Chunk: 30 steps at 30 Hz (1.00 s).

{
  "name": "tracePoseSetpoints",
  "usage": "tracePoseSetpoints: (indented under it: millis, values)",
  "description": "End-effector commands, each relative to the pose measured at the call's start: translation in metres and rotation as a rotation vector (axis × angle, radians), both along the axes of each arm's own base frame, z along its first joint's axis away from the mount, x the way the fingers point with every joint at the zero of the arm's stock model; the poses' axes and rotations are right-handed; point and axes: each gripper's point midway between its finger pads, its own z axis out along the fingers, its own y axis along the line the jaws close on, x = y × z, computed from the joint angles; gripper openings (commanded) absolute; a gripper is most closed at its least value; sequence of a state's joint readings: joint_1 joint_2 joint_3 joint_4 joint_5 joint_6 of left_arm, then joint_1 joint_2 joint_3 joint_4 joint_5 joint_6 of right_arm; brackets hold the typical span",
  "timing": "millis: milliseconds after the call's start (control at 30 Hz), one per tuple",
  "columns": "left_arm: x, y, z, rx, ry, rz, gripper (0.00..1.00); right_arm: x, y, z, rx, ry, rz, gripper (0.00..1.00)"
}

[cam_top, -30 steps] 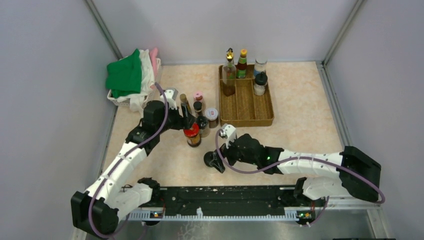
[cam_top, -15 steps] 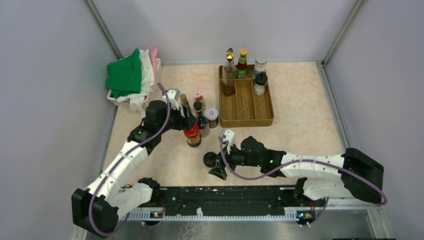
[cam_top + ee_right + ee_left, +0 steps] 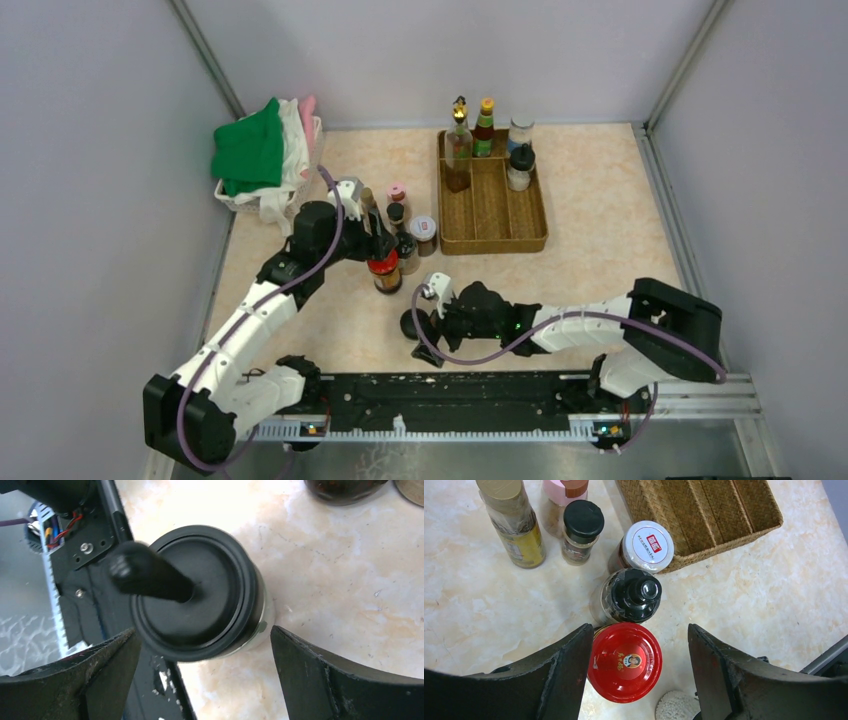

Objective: Organize the condiment bottles
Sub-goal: Pick up the bottle from the center of the board.

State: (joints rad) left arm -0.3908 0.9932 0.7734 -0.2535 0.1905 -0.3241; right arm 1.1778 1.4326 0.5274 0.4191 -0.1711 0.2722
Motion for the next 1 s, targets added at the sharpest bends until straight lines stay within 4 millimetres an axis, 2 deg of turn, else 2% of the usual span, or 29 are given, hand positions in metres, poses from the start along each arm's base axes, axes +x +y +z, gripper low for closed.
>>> tracePoseSetpoints:
  millis: [0, 267, 367, 500, 567, 600, 633, 700, 800, 967]
  values:
    - [0.003, -0.006, 0.000, -0.023, -0.015, -0.005, 0.75, 0.019, 0.033, 0.031, 0.118, -0.101, -0.030, 0.99]
    - [0.002, -0.007, -0.007, -0.017, -0.006, -0.009, 0.75, 0.034, 0.057, 0.036, 0.186, -0.134, -0.061, 0.99]
    - [0.003, -0.008, -0.006, -0.017, -0.007, -0.010, 0.75, 0.039, 0.064, 0.028, 0.173, -0.128, -0.078, 0.99]
    - [0.003, -0.007, -0.005, -0.017, -0.010, -0.009, 0.75, 0.041, 0.067, 0.015, 0.118, -0.111, -0.084, 0.65]
    - [0.003, -0.007, -0.006, -0.017, -0.012, -0.005, 0.75, 0.043, 0.064, 0.016, 0.099, -0.117, -0.095, 0.41]
    - [0.003, -0.007, -0.006, -0.018, -0.011, -0.005, 0.75, 0.045, 0.061, 0.017, 0.084, -0.124, -0.109, 0.23]
    - [0.003, -0.007, -0.006, -0.019, -0.013, -0.005, 0.75, 0.049, 0.056, 0.021, 0.066, -0.135, -0.130, 0.15]
    - [0.004, -0.007, -0.007, -0.019, -0.011, -0.005, 0.75, 0.057, 0.047, 0.038, 0.054, -0.179, -0.170, 0.12]
    - [0.004, -0.007, -0.008, -0.015, -0.011, 0.000, 0.75, 0.073, 0.026, 0.079, 0.054, -0.277, -0.256, 0.09]
    - [0.006, -0.007, -0.007, -0.019, -0.017, 0.000, 0.75, 0.118, -0.021, 0.141, 0.028, -0.399, -0.413, 0.03]
